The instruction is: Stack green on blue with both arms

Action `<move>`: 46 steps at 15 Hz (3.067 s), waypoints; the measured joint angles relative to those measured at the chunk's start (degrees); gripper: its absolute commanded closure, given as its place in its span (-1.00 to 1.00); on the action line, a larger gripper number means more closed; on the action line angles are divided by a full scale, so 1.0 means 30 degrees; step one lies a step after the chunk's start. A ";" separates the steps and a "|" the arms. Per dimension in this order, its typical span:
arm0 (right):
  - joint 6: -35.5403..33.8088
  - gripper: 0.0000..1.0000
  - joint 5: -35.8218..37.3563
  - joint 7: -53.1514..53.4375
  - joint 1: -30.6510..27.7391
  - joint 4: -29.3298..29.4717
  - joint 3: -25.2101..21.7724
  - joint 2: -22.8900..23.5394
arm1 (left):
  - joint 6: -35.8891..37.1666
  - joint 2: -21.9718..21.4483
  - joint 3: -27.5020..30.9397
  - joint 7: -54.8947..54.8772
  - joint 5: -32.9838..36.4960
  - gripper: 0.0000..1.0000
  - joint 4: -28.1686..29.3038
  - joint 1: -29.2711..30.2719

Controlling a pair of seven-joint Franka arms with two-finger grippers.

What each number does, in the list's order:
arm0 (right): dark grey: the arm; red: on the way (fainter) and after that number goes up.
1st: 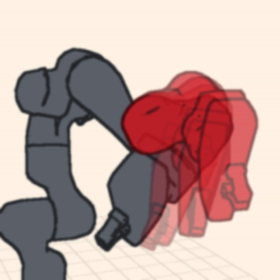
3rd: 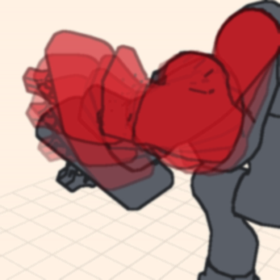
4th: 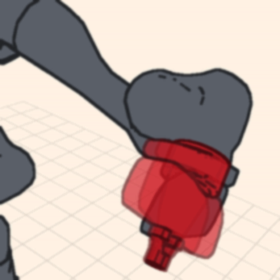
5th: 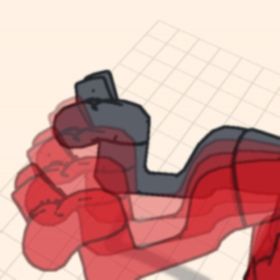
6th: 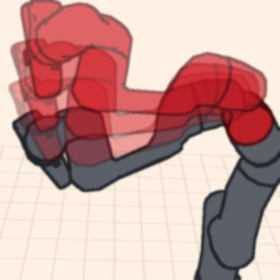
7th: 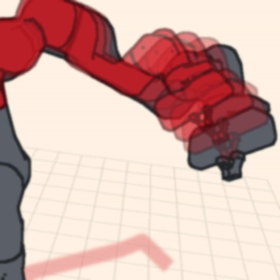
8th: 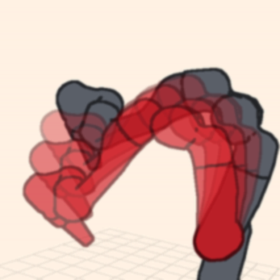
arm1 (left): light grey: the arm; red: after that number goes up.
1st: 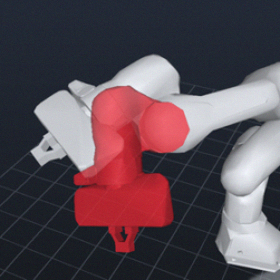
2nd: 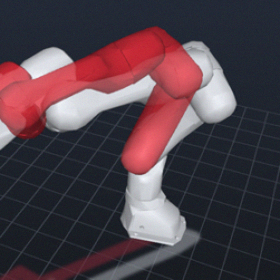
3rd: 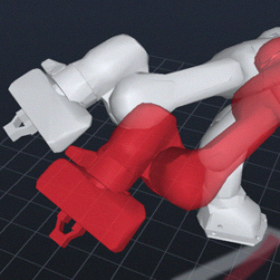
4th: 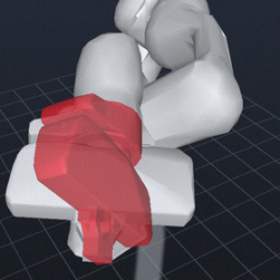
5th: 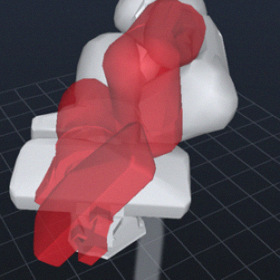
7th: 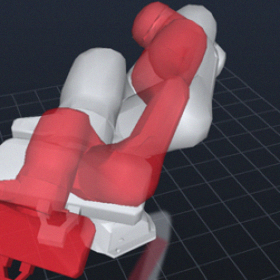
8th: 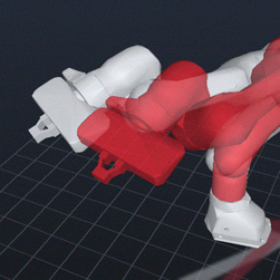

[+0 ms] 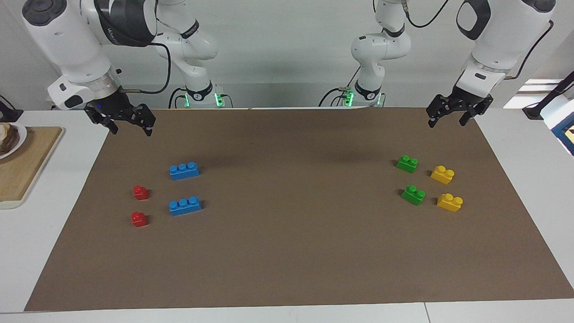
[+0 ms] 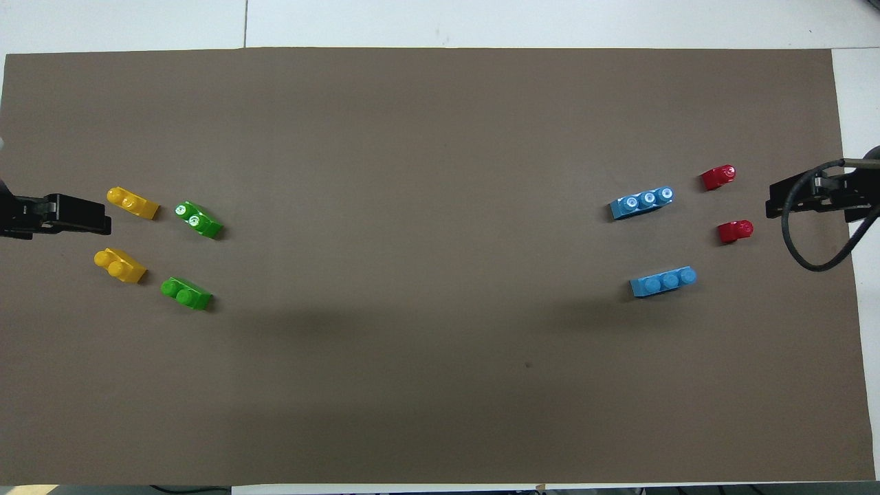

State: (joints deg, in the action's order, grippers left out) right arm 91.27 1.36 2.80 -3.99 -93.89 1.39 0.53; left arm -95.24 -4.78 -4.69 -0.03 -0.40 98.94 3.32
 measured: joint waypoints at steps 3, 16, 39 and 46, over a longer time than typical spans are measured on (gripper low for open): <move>0.0000 -1.00 0.0000 0.0000 0.0000 0.0000 0.0001 0.0000 | 0.0003 0.0000 0.0000 0.0000 0.0000 -1.00 0.0000 0.0000; 0.1616 -1.00 -0.0560 0.8097 0.0016 -0.0461 0.0026 0.0003 | 0.0011 0.0000 -0.0001 0.0001 0.0000 -1.00 0.0000 0.0000; 0.4224 -1.00 -0.8444 2.1963 -0.2085 -0.1505 -0.0202 0.5219 | -0.6574 0.0957 -0.0097 1.7549 -0.1092 -1.00 0.4957 -0.0016; 0.6874 -1.00 -0.8449 2.1852 -0.2034 -0.2695 -0.0083 0.6206 | -0.7330 0.4027 -0.0101 1.7773 -0.1075 -1.00 0.4005 -0.0031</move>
State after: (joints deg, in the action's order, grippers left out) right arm 111.89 -23.98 68.35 -10.09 -101.98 1.14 19.15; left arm -117.23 7.31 -4.99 53.29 -3.62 110.95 3.23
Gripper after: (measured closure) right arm 0.000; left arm 0.000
